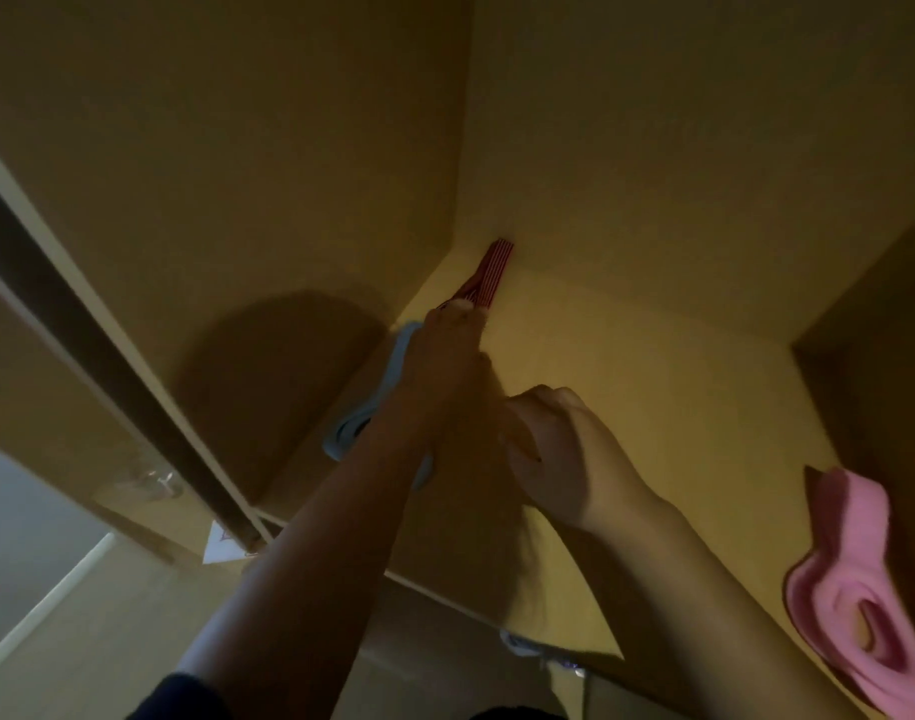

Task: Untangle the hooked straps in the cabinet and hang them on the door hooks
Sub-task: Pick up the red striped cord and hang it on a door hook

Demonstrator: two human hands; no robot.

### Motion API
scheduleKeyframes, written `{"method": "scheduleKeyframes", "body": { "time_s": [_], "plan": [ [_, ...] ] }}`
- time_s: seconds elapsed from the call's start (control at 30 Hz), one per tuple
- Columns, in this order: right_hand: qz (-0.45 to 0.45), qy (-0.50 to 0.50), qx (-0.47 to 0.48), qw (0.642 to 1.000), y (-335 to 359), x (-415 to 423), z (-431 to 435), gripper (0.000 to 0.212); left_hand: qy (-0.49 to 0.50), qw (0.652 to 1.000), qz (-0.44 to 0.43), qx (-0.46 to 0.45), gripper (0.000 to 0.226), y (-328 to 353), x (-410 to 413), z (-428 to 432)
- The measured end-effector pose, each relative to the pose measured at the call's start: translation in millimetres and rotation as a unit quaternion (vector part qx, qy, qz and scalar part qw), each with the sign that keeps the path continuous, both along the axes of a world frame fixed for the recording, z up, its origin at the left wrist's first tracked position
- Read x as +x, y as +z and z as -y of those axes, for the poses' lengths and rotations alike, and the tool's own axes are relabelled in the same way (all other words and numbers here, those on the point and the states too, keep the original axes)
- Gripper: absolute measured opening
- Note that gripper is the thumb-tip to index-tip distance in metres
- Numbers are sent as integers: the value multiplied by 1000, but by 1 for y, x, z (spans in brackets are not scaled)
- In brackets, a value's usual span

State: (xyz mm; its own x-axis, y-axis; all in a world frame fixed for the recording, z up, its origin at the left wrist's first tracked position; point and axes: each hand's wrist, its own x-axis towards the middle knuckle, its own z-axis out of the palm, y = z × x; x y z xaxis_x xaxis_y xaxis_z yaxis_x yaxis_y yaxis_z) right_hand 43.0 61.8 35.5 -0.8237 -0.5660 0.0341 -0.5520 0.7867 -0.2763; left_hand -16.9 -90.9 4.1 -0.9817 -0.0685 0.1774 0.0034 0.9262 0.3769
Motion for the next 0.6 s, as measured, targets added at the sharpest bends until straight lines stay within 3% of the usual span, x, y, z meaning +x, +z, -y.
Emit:
{"method": "scheduleKeyframes", "body": {
  "time_s": [0.13,0.4,0.6],
  "plan": [
    [4,8,17,1000,3,-7,-2,33,7,1000,7,-5,64,-8,-32,-3],
    [0,3,43,999,-2,-17,-1,32,65,987,149,-17,75,-9,-88,-9],
    [-8,-36,27,999,4,-23,-8,31,79,990,101,-62,62,-28,-100,-14]
  ]
}}
